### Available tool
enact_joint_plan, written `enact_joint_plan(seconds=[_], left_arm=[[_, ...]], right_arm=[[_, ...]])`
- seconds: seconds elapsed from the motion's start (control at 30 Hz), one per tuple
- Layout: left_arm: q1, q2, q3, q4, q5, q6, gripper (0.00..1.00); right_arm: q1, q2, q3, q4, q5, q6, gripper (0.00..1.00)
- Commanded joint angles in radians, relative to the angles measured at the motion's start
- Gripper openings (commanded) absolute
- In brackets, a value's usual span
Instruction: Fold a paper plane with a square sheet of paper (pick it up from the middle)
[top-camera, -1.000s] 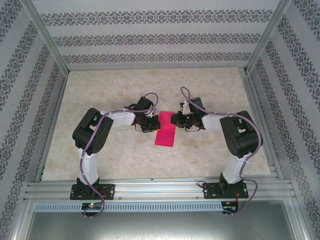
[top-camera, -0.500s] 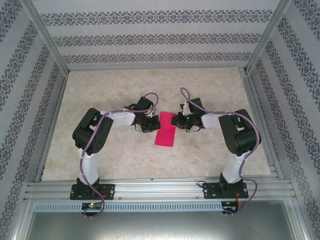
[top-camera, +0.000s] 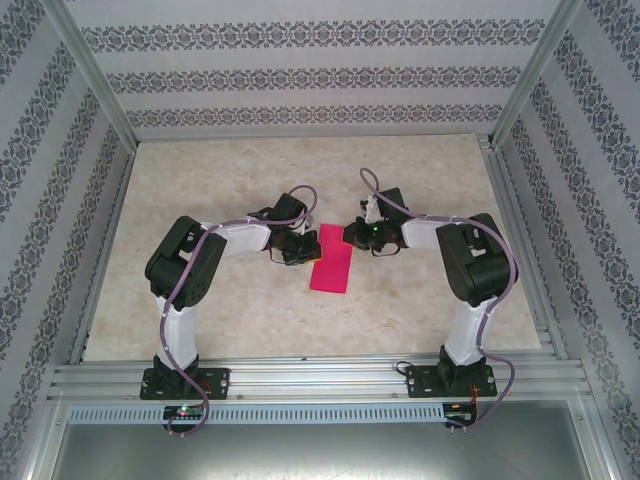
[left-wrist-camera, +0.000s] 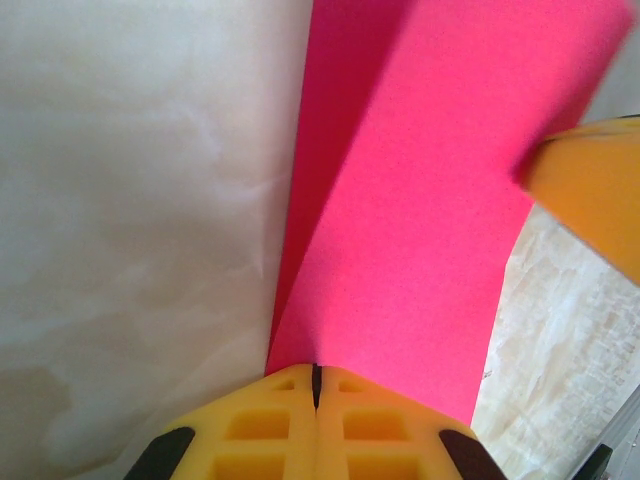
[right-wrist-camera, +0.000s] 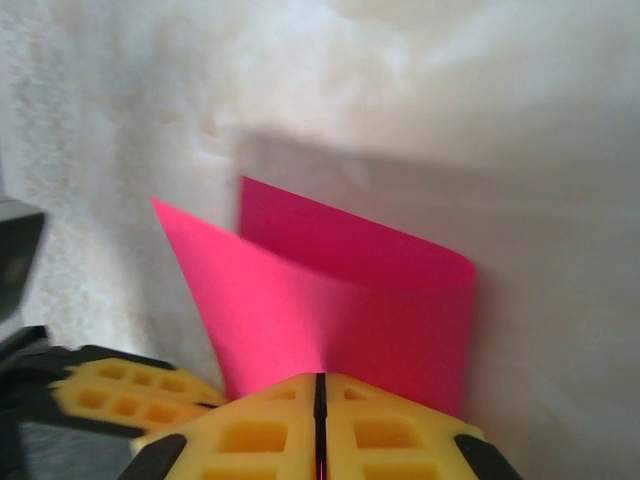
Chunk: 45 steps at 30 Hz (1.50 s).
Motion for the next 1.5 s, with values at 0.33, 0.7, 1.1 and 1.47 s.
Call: enact_joint_plan(seconds=[0.33, 0.7, 1.1, 1.47], left_arm=[[-0.016, 0.054, -0.012, -0.114, -0.049, 0.028, 0.0], [-0.016, 0.051, -0.011, -0.114, -0.049, 0.03, 0.0], [-0.016, 0.054, -0.02, -0.116, -0.051, 0.038, 0.0], [-0.016, 0.053, -0.018, -0.116, -0.047, 0.039, 0.0]], right_arm=[[-0.019, -0.063, 0.088, -0.1, -0.001, -0.032, 0.11], [-0.032, 0.041, 0.132, -0.103, 0.013, -0.036, 0.1], [-0.032, 0.033, 0.134, -0.14, 0.041, -0.04, 0.1], [-0.058, 0.036, 0.18, -0.128, -0.008, -0.022, 0.1]])
